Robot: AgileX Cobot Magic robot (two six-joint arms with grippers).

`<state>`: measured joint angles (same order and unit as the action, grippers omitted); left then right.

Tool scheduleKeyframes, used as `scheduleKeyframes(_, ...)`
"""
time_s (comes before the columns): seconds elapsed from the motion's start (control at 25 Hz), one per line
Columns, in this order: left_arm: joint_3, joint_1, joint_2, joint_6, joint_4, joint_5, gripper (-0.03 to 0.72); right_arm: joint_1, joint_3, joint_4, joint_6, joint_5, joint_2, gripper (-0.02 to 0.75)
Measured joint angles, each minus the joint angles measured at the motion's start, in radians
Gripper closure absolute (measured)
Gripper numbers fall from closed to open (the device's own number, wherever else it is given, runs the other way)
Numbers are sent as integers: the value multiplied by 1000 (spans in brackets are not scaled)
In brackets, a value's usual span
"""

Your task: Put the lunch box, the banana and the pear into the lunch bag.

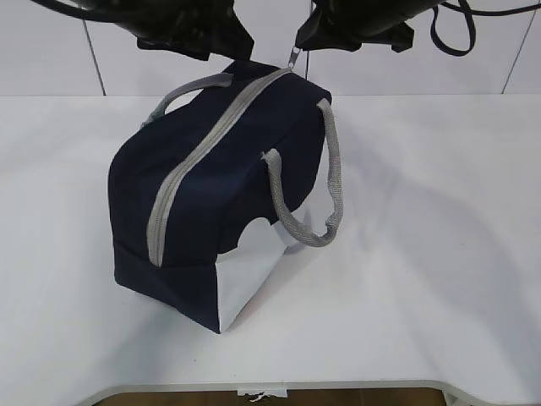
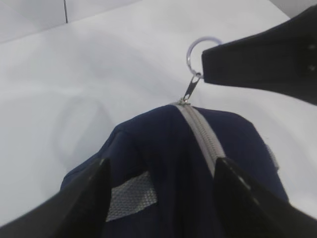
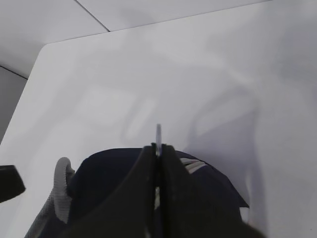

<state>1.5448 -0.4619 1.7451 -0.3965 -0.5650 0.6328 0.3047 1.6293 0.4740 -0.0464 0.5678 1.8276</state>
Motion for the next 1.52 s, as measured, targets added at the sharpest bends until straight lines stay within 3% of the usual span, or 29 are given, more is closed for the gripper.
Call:
scheduleKeyframes(0.52, 7, 0, 112, 2, -14, -48, 213, 0, 0, 30, 3, 0, 2, 737)
scheduleKeyframes(0.6, 8, 0, 122, 2, -14, -49, 276, 0, 0, 34, 6, 0, 2, 737)
scheduleKeyframes(0.76, 8, 0, 126, -2, -16, -50, 573, 0, 0, 36, 10, 0, 2, 737)
scheduleKeyframes(0.84, 13, 0, 126, -21, -16, -45, 643, 0, 0, 38, 10, 0, 2, 737)
scheduleKeyframes(1.0, 74, 0, 132, -45, 21, 36, 659, 0, 0, 40, 13, 0, 2, 737)
scheduleKeyframes(1.24, 210, 0, 132, -56, 160, 244, 662, 0, 0, 44, 18, -15, 2, 737)
scheduleKeyframes(1.52, 321, 0, 133, -122, 187, 412, 664, 0, 0, 52, 21, -36, 4, 737)
